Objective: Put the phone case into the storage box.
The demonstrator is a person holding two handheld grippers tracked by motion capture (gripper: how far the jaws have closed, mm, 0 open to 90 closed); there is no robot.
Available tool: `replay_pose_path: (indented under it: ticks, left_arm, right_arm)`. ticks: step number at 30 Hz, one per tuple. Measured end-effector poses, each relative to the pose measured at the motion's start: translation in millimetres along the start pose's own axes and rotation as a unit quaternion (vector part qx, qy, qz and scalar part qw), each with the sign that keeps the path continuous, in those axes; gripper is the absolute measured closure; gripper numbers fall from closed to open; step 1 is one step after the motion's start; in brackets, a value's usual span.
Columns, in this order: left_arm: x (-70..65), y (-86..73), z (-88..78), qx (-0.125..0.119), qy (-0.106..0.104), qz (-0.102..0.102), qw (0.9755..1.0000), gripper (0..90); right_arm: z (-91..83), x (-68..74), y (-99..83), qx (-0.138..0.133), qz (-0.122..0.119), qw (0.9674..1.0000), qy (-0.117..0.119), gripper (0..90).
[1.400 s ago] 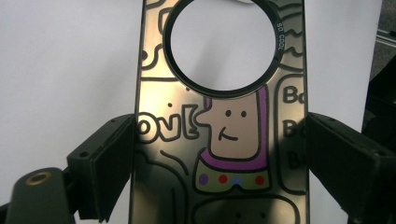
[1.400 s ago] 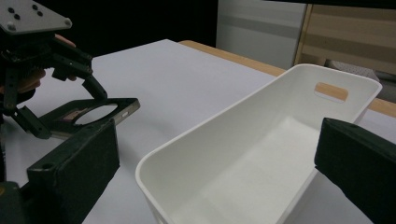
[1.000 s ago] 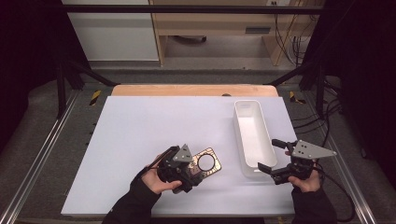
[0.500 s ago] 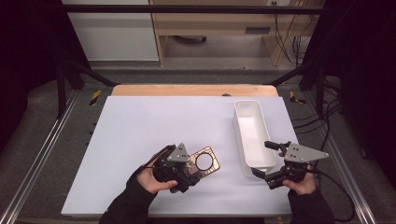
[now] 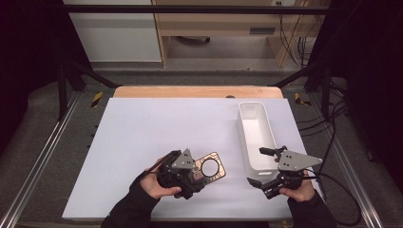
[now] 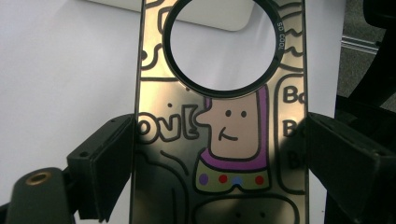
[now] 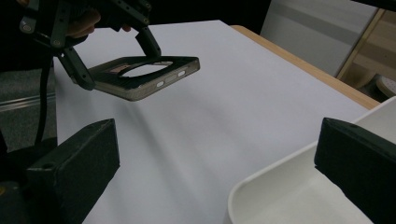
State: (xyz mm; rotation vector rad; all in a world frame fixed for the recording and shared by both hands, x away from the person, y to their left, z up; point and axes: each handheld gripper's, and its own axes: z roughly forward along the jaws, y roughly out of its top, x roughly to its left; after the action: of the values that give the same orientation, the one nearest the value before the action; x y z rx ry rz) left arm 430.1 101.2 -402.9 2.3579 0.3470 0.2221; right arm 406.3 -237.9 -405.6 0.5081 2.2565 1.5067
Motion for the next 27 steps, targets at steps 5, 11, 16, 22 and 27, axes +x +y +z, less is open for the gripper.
replay_pose_path:
  ticks: [5,11,16,22,27]
  left_arm:
    - [-1.7,1.1,1.7,0.002,-0.005,0.007,1.0000,11.4]
    - [-4.2,1.8,6.0,0.009,-0.013,0.015,0.9998,11.4]
    - [-7.6,2.9,11.0,0.018,-0.018,0.027,0.9993,11.4]
    - [-9.7,5.2,11.5,0.016,-0.022,0.034,0.9990,11.4]
    - [-10.6,4.5,9.2,0.018,-0.022,0.040,0.9988,11.4]
  right_arm:
    - [5.8,4.4,1.6,0.008,-0.010,0.9998,0.012,0.4]
    - [11.8,8.2,3.5,0.019,-0.020,0.9994,0.022,0.4]
    - [15.7,10.6,5.3,0.028,-0.028,0.9986,0.035,0.4]
    - [18.5,15.1,9.7,0.035,-0.043,0.9971,0.052,0.4]
    - [24.1,18.1,13.4,0.042,-0.051,0.9955,0.068,0.5]
